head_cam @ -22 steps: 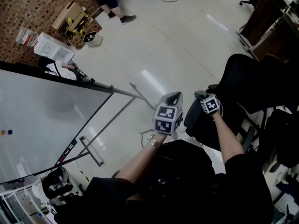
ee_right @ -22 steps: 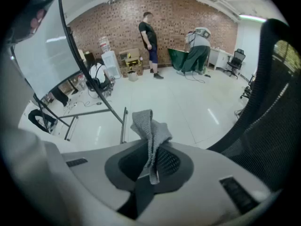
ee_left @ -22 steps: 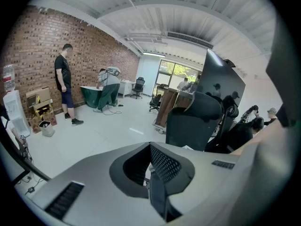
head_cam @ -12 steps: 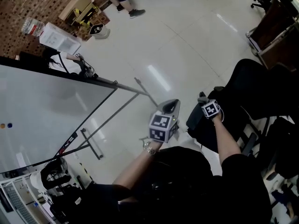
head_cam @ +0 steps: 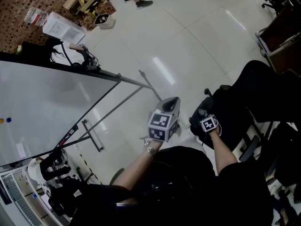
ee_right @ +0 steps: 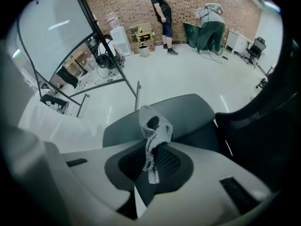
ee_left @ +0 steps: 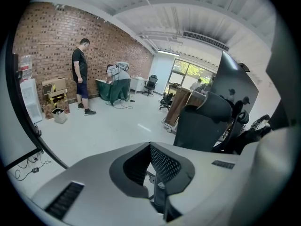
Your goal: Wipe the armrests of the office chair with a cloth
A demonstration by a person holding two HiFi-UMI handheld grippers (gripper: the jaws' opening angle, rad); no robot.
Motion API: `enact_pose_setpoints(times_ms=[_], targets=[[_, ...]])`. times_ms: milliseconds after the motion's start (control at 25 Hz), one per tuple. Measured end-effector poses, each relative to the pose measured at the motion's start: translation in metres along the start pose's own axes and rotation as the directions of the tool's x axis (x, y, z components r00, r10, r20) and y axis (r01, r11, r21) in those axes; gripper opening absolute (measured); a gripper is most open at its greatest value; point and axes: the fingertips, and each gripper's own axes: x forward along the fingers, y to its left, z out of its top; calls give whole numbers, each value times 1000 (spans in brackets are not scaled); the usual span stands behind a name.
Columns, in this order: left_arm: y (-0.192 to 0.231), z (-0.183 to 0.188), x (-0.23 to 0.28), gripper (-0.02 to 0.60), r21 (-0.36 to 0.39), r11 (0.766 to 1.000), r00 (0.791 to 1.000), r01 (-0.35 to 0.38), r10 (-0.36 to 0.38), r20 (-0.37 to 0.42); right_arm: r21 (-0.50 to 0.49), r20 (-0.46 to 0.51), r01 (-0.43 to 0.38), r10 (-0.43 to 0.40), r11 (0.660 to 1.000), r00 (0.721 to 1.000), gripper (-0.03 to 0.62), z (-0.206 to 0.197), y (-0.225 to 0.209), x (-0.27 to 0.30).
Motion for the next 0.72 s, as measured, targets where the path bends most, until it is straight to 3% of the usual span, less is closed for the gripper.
enact_pose_setpoints(times_ms=[120,400,560,720], targets=[[-3,-2,3,0,1,1000,1000,2,-2,-5,-11,-6,-26,26,1000,1000,31,-8,27,-5],[-12,-1,5,0,13,1000,1000,7,-7,7,-178,-47,-155,149,972,988,31,-17,78,-8],[-14,3,4,0,32,999,1000,0,-1,20,-149,84,-136,149,979,985,32,18,41,-31],[-14,0,2,0,28,1000,1000,-9,9,10,-66,181,-32,44,997,982,32,62,-35,-52]])
